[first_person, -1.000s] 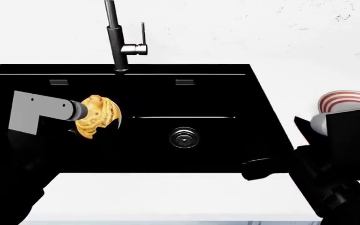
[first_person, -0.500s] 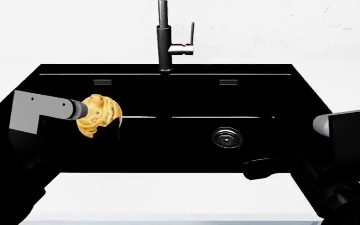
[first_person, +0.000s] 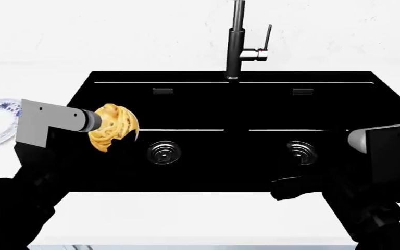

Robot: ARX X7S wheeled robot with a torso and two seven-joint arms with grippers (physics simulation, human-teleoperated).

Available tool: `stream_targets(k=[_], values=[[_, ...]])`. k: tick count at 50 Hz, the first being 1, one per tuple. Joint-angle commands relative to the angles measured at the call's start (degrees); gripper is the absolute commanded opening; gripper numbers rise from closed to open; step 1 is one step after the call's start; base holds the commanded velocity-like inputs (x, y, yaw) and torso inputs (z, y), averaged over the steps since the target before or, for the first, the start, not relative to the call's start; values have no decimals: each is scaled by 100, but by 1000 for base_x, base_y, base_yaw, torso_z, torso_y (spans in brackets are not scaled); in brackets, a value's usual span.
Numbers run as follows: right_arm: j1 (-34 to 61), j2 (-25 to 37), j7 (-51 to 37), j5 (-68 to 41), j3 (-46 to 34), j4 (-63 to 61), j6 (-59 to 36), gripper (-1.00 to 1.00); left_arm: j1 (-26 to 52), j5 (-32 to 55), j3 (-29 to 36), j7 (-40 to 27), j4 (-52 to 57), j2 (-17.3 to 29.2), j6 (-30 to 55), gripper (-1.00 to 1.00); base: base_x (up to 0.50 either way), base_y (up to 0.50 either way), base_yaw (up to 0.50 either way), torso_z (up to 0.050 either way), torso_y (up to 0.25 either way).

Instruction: Place the pastries on the plates.

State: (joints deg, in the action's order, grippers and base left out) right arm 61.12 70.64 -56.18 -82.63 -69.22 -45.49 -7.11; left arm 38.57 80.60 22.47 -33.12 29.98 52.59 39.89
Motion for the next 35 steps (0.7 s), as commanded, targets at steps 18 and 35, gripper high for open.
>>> stream_targets(k=[18,35], values=[[221,-95,382,-133,57,507,-309,100,543,1,303,-110,-313,-395,183,-100,-1,500,0,0,0],[114,-26,254,-59,66,520,-208,100,491,96,199,-25,-309,-273,115,-100,-1,500,0,0,1]])
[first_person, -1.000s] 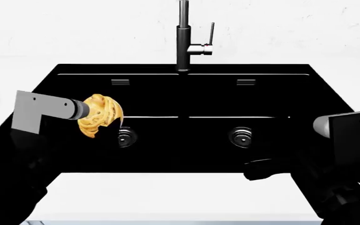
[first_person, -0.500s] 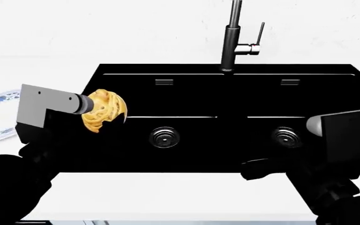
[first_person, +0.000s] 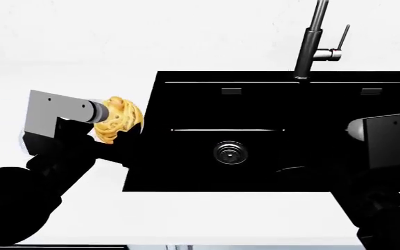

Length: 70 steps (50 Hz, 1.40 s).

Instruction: Place the pastries on the plates.

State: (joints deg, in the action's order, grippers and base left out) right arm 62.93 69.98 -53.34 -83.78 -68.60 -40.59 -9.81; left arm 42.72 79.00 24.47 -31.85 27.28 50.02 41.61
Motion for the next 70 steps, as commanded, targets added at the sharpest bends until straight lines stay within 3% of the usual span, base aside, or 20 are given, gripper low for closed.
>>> stream_targets(k=[1,10,27,54,70], values=[[-88,94,-25,70,8,12,95,100,81,306,-26,-171,-12,41,-39,-100,-1,500,0,0,0],[49,-53,79,128,-27,164,-228,100,-108,292,-93,-87,-5,83,-185,-100,-1,494,0,0,0],[-159,-77,92,317,-32,195,42,100,159,270,56,-113,-85,-76,-13,-100,-1,500,0,0,0],[-50,-126,-58,144,20,354,-156,100,180,306,22,-48,-87,17,-9,-100,202,245,0,0,1],[-2,55,-7,-45,108,306,-150,100,529,203,267,18,-289,-273,211,-100,342,114,0,0,2]])
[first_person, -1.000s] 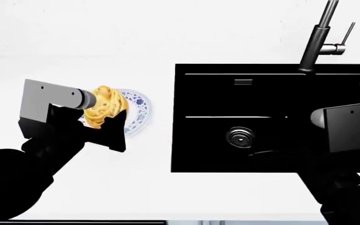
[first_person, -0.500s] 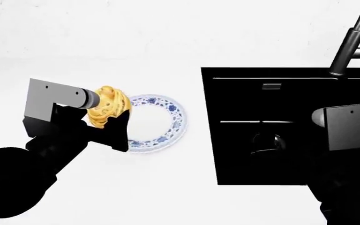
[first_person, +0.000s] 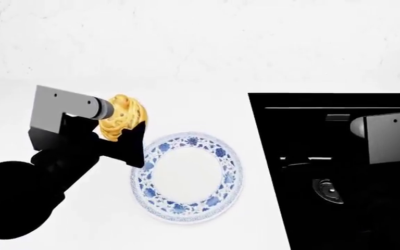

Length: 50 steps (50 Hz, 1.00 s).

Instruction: Place the pastries on the plates.

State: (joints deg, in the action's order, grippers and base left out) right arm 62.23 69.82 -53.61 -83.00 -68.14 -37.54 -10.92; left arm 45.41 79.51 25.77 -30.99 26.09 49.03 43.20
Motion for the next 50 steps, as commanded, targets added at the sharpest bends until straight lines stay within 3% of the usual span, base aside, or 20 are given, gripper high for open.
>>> stream_targets(k=[1,6,9,13,17,33,34,44,50], values=[[45,90,32,-159,51,30,-38,100,416,158,213,-68,-193,-269,156,-100,0,0,0,0,12],[63,81,43,-245,79,84,-31,100,1561,763,685,605,-509,-848,1018,-100,0,0,0,0,0],[143,93,53,-323,100,44,-138,100,1363,964,809,670,-603,-1061,1008,-100,0,0,0,0,0],[156,57,60,-351,90,64,-198,100,1358,1434,1001,967,-327,-1007,1365,-100,0,0,0,0,0],[17,117,107,-284,54,51,-70,100,1383,1855,1153,709,-610,-1100,1512,-100,0,0,0,0,0],[-323,261,201,-180,1,24,334,100,1568,1249,1644,862,-1357,-1315,1838,-100,0,0,0,0,1],[-321,254,201,-178,2,26,327,100,1600,1287,1636,834,-1336,-1309,1856,100,0,0,0,0,0],[-148,277,191,-289,88,-28,163,100,2011,1782,1167,454,-1147,-1154,1657,100,0,0,0,0,0],[313,114,239,-580,284,213,-190,100,1985,1225,732,227,-1313,-898,1038,100,0,0,0,0,0]])
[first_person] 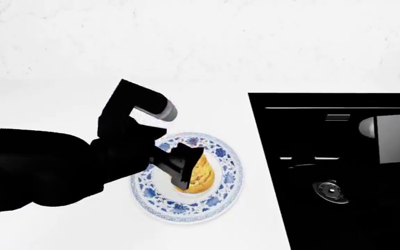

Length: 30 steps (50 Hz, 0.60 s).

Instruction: Place the pastries on the plates.

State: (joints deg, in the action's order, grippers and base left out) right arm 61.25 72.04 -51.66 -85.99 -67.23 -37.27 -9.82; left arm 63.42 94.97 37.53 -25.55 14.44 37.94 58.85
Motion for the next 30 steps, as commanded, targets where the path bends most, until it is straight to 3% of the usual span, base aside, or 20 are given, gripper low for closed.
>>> stream_targets(k=[1,2,3,9,12,15,18,23,27,30], values=[[758,-202,63,-558,280,392,-666,100,302,-663,-454,-274,-125,170,-652,100,0,0,0,0,0],[956,-270,71,-688,315,485,-897,100,404,-596,-522,-393,-200,243,-623,100,0,0,0,0,0],[1294,-383,109,-872,374,676,-1263,100,502,-359,-594,-924,-335,217,-601,100,0,0,0,0,0],[2548,-1031,432,-1473,557,1843,-2408,100,1399,-191,-426,-1627,-646,143,-31,100,0,0,0,0,0],[3031,-1861,1188,-978,389,3323,-2777,100,2195,-795,-151,-1230,-1801,-242,110,100,0,0,0,0,0],[3984,-2367,1059,-1405,445,3955,-3511,100,3142,-366,-174,-1527,-2268,-545,583,100,0,0,0,0,0],[4086,-2293,1020,-1431,504,3928,-3534,100,3761,-836,257,-1043,-2733,-736,914,100,0,0,0,0,3],[4260,-2311,1083,-1106,554,3794,-3444,100,4969,-1274,391,-410,-3973,-1344,858,100,0,0,0,0,0],[4192,-2282,1196,-895,590,3694,-3255,100,5935,-2054,866,686,-5432,-1847,586,100,0,0,0,0,0],[4133,-2247,1306,-543,597,3552,-3032,100,6265,-1981,825,591,-5358,-1800,827,100,0,0,0,0,0]])
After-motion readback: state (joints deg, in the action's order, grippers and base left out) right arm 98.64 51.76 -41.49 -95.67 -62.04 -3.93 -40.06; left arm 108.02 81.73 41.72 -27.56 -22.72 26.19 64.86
